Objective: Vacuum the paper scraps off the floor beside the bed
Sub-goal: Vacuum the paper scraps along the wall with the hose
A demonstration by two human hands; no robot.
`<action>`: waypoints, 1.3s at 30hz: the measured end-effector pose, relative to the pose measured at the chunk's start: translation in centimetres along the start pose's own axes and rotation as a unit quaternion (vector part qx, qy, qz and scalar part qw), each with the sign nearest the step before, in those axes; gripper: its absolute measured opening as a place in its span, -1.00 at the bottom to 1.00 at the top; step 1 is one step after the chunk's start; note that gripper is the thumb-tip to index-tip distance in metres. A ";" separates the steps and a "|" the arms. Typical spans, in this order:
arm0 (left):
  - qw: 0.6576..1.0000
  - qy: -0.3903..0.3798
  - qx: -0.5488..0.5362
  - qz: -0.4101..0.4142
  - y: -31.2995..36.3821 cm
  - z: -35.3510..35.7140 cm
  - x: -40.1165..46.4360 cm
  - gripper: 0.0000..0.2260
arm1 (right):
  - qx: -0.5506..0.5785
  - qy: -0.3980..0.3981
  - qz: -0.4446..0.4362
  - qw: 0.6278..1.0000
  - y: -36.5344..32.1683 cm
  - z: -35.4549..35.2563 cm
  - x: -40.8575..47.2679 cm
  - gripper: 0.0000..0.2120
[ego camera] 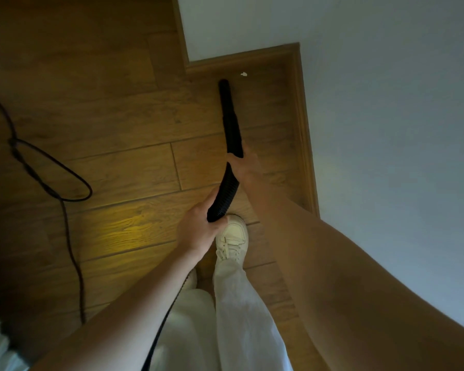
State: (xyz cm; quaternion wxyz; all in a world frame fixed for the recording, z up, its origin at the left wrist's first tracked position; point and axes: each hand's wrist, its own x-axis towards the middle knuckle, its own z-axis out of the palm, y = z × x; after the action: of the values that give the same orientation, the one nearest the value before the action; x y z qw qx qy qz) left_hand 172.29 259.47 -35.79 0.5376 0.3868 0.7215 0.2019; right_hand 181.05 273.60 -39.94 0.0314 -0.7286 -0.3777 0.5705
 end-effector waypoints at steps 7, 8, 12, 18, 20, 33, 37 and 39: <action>0.999 -0.022 0.027 -0.008 0.3 -1.3 0.9 -0.37 | 0.024 0.032 0.012 0.999 0.1 0.3 0.5 -0.51; 0.999 -0.024 0.033 -0.009 0.5 -1.0 1.0 -0.37 | 0.029 0.047 0.015 0.998 0.5 -0.1 0.6 -0.51; 0.998 -0.036 0.058 -0.001 1.1 1.2 1.9 -0.35 | 0.044 0.087 0.033 0.995 1.5 -2.2 1.2 -0.58; 0.998 -0.024 0.064 0.010 1.7 2.3 3.0 -0.37 | 0.066 0.058 0.025 0.996 1.0 -3.4 2.4 -0.58; 0.998 -0.011 0.062 0.015 1.5 1.7 2.8 -0.38 | 0.063 0.038 0.025 0.997 0.5 -2.6 2.6 -0.56; 0.998 -0.009 0.059 -0.004 0.9 1.0 3.5 -0.39 | 0.027 0.058 0.015 0.998 -0.4 -1.8 2.7 -0.55; 0.998 -0.021 0.054 0.007 1.8 3.5 3.5 -0.38 | 0.007 0.073 0.031 0.997 0.5 -4.3 3.0 -0.56; 0.998 -0.018 0.059 0.012 1.9 4.3 3.3 -0.37 | 0.003 0.069 0.033 0.997 1.0 -5.1 2.8 -0.55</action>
State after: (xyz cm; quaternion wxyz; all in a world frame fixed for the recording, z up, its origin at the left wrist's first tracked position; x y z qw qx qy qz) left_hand 176.59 262.66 -37.91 0.5238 0.4305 0.7177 0.1585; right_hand 186.09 276.53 -40.91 0.0403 -0.7782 -0.3486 0.5208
